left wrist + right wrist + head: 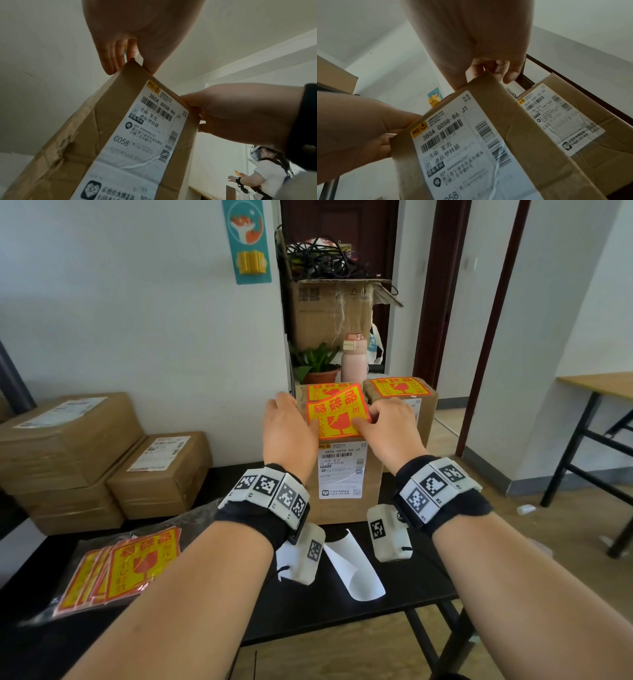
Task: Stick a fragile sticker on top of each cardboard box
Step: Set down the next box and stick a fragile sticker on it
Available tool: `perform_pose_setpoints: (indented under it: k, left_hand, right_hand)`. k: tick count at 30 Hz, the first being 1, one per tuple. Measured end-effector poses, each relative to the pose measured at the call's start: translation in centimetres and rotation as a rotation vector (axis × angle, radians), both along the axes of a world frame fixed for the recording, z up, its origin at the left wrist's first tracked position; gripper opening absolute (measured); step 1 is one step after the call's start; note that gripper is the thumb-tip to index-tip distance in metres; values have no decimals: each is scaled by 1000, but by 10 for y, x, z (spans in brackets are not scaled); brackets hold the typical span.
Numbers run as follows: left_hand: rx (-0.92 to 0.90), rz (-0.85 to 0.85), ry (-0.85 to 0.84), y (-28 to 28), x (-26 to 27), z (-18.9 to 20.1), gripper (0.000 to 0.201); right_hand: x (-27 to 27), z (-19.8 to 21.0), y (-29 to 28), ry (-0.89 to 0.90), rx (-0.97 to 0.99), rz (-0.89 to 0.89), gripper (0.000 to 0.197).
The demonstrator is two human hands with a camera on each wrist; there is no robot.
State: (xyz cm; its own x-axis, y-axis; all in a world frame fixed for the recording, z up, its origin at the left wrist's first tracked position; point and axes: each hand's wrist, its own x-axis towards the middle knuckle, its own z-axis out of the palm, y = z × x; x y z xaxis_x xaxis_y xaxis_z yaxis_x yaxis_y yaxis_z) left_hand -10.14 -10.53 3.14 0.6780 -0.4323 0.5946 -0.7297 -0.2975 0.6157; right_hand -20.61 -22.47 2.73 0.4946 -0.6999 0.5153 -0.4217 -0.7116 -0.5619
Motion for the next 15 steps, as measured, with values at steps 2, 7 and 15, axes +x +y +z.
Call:
perform_pose_setpoints:
  k: [2, 7, 15]
  left_hand:
    - [27, 8, -85, 1, 1, 1, 26]
    - [212, -90, -410, -1, 2, 2, 25]
    - [355, -258, -81, -7, 6, 1, 43]
  right_hand:
    - [1, -1, 1, -56, 27, 6, 25]
    - [-8, 3, 1, -146, 34, 77, 46]
    - [1, 2, 12, -34, 76, 268, 29]
